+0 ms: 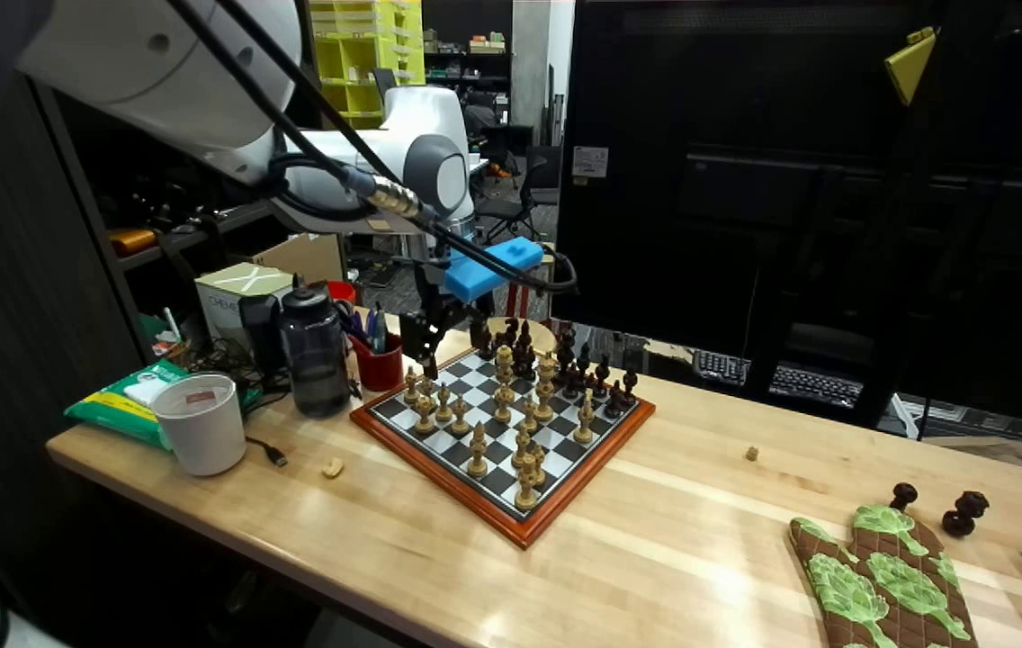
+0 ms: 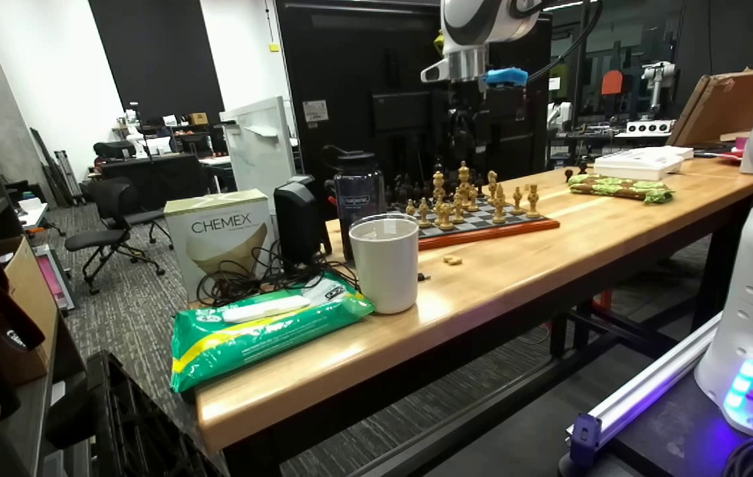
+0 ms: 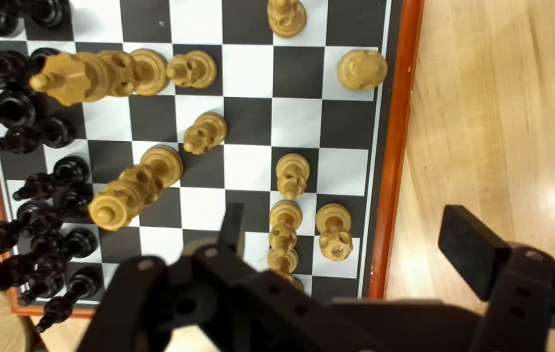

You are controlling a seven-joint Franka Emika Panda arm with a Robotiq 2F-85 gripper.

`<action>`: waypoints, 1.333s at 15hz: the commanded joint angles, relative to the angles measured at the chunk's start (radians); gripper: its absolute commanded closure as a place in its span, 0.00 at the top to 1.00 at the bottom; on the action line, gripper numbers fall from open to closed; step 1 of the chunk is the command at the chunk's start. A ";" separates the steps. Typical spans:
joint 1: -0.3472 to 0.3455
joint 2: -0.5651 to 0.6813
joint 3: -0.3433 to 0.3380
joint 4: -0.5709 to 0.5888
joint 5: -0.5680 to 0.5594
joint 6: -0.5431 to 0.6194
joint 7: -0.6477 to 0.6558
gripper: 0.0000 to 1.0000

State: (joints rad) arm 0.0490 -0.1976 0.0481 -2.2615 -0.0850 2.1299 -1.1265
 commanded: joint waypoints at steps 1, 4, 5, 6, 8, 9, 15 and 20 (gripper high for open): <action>0.022 -0.052 -0.026 -0.067 0.026 0.033 -0.036 1.00; 0.026 -0.052 -0.033 -0.084 0.037 0.039 -0.045 1.00; 0.028 -0.051 -0.035 -0.088 0.043 0.042 -0.051 1.00; 0.030 -0.049 -0.037 -0.092 0.048 0.045 -0.054 1.00; 0.032 -0.048 -0.039 -0.098 0.058 0.050 -0.063 1.00; 0.026 -0.015 -0.032 -0.066 0.038 0.027 -0.027 1.00; 0.026 -0.010 -0.033 -0.067 0.038 0.027 -0.024 1.00; 0.026 -0.008 -0.033 -0.067 0.039 0.027 -0.024 1.00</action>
